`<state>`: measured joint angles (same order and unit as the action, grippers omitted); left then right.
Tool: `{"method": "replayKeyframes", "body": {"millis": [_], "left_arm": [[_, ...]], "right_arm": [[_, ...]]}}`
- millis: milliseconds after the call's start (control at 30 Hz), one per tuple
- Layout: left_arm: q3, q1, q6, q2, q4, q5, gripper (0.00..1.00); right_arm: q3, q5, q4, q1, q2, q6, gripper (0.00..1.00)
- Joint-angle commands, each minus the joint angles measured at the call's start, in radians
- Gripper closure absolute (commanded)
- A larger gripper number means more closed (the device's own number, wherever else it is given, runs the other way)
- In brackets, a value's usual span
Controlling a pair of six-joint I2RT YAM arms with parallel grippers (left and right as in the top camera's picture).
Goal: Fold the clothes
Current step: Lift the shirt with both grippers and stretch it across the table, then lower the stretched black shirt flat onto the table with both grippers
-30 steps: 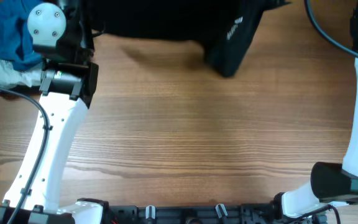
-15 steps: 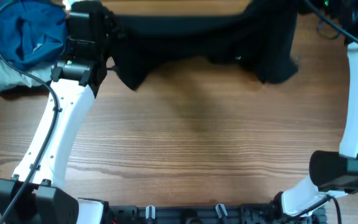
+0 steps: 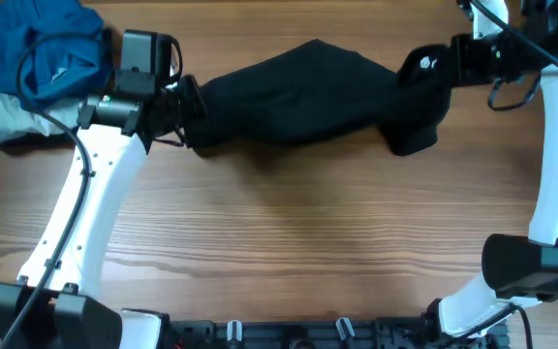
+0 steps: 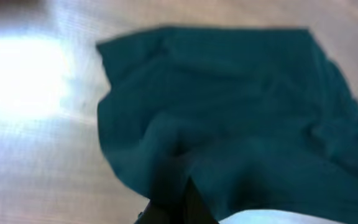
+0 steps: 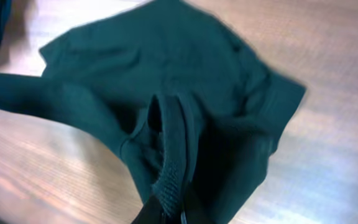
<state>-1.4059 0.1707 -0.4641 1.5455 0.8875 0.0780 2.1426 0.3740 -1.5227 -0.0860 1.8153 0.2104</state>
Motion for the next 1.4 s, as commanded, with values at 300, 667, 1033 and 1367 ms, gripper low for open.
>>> {"method": "replayKeyframes", "body": {"millis": [300,667,1033,1367], "left_arm": [[-0.007,-0.001,0.012,-0.046,0.274,0.113,0.96],[0.094,0.001,-0.014,-0.044,0.388,0.112,0.96],[0.356,0.001,-0.072,-0.044,0.288,0.21,0.92],[0.356,0.001,-0.067,-0.044,0.236,0.209,0.35]], "right_arm": [[-0.172,0.018,-0.086,-0.005,-0.041,-0.052,0.96],[-0.597,0.039,-0.048,-0.005,-0.142,-0.005,0.96],[-0.894,0.045,0.096,0.011,-0.151,-0.034,0.96],[-0.922,0.052,0.179,0.011,-0.151,-0.075,0.51]]}}
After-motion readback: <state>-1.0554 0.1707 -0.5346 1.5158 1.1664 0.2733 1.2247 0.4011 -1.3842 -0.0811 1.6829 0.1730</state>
